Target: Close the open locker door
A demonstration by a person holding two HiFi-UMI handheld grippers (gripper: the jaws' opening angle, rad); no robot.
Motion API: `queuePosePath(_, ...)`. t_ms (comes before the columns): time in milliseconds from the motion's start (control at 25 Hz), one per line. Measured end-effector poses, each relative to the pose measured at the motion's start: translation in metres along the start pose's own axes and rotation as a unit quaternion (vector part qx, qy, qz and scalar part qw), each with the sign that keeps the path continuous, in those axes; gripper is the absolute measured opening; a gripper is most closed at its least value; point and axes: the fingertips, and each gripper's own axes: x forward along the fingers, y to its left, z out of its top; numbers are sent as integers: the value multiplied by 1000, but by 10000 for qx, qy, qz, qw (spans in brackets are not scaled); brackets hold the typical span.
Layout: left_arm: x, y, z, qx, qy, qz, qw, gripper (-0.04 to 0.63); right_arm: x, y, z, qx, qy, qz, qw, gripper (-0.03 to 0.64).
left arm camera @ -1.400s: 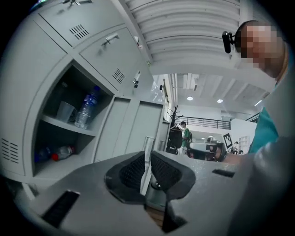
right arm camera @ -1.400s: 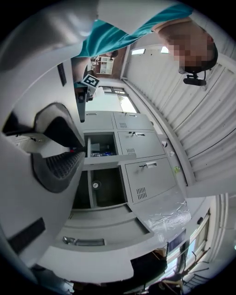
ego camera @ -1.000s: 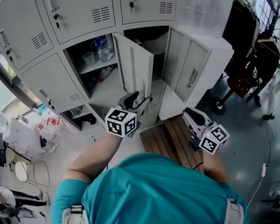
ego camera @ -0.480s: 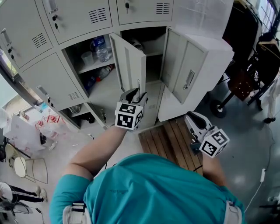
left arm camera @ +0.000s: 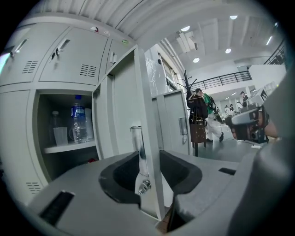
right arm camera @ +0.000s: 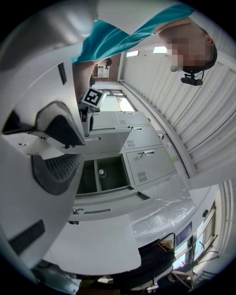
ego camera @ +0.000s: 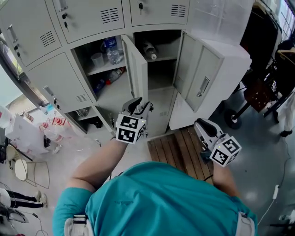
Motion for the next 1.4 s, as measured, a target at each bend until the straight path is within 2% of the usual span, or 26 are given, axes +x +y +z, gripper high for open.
queuePosePath(160, -27, 20, -8, 78, -8, 330, 9994, 147, 14, 5, -1, -34, 46, 188, 9998, 38)
queuePosePath(280, -46, 37, -15, 145, 2, 604, 9981, 114, 24, 12, -3, -57, 77, 316, 9995, 38)
queuePosePath(480, -69, 80, -25, -56, -23, 1003, 9949, 107, 52, 23, -6, -105, 164, 498, 9986, 38)
queuePosePath(640, -84, 118, -33, -149, -56, 1174, 9930, 107, 78, 39, -9, -152, 256, 553, 9980, 38)
queuePosePath(840, -96, 170, -42, -157, -129, 1211, 9924, 109, 115, 62, -5, -266, 306, 451, 9982, 38)
queuePosePath(1000, -98, 207, -48, -77, -133, 1093, 9939, 109, 142, 79, 0, -312, 266, 257, 9988, 38)
queuePosePath(1320, -89, 271, -51, 293, -203, 901, 9953, 112, 194, 109, -2, -271, 305, -131, 9991, 38)
queuePosePath(1400, -83, 284, -53, 548, -240, 919, 9940, 112, 204, 113, -3, -236, 313, -248, 9989, 38)
